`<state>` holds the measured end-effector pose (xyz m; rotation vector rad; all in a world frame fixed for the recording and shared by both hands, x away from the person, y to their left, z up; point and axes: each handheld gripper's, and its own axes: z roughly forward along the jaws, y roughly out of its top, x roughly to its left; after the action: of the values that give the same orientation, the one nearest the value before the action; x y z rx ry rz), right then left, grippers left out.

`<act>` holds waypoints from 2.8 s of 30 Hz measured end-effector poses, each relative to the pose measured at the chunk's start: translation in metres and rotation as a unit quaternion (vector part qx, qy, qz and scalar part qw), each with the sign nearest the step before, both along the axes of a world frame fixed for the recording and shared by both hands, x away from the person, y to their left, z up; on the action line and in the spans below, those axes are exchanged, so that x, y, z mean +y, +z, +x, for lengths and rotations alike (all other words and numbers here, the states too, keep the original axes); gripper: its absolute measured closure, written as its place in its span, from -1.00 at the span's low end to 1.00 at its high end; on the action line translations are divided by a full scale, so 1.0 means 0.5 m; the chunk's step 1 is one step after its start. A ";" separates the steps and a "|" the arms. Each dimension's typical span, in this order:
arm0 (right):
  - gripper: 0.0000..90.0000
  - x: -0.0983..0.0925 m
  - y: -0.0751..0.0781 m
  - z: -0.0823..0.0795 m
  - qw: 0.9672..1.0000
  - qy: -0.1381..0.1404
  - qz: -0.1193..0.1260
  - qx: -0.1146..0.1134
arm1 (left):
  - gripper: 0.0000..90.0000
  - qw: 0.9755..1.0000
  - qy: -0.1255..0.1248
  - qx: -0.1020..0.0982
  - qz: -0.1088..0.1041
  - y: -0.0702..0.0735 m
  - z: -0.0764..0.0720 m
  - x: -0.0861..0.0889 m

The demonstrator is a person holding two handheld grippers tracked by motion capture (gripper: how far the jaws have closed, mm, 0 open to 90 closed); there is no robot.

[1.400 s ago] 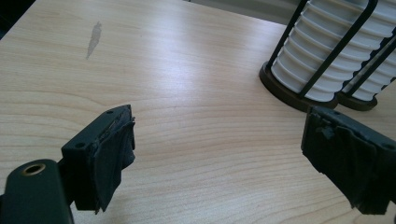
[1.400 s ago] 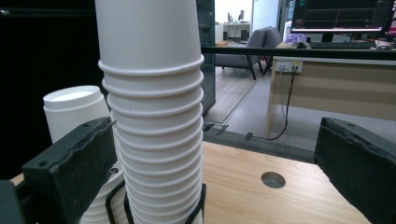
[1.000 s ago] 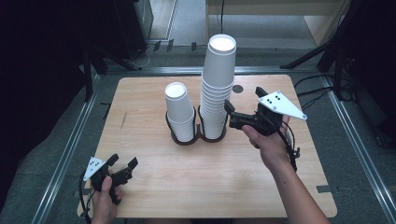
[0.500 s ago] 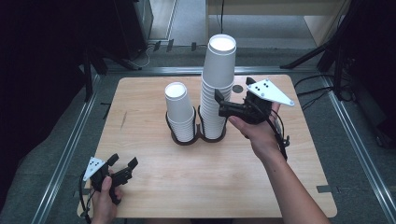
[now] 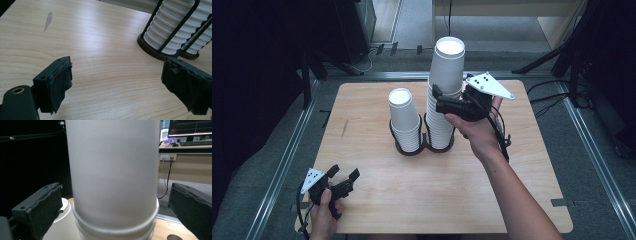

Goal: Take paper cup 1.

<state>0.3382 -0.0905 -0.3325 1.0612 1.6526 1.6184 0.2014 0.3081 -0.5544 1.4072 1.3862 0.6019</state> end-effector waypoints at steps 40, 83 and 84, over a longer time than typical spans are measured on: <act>-0.78 0.036 0.003 0.048 1.000 -0.013 -0.011 -0.007 | -0.79 1.000 -0.002 0.001 -0.002 0.000 0.001 0.001; -0.69 0.037 0.092 0.031 0.995 -0.030 0.013 -0.093 | -0.79 1.000 -0.002 0.001 -0.001 0.000 0.001 0.001; -0.69 0.036 0.095 0.029 0.994 -0.031 0.014 -0.100 | -0.79 1.000 -0.002 0.001 -0.001 0.000 0.001 0.001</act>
<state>0.3530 -0.0723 -0.2850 0.9213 1.4571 1.6543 0.2020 0.3086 -0.5545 1.4091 1.3853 0.5964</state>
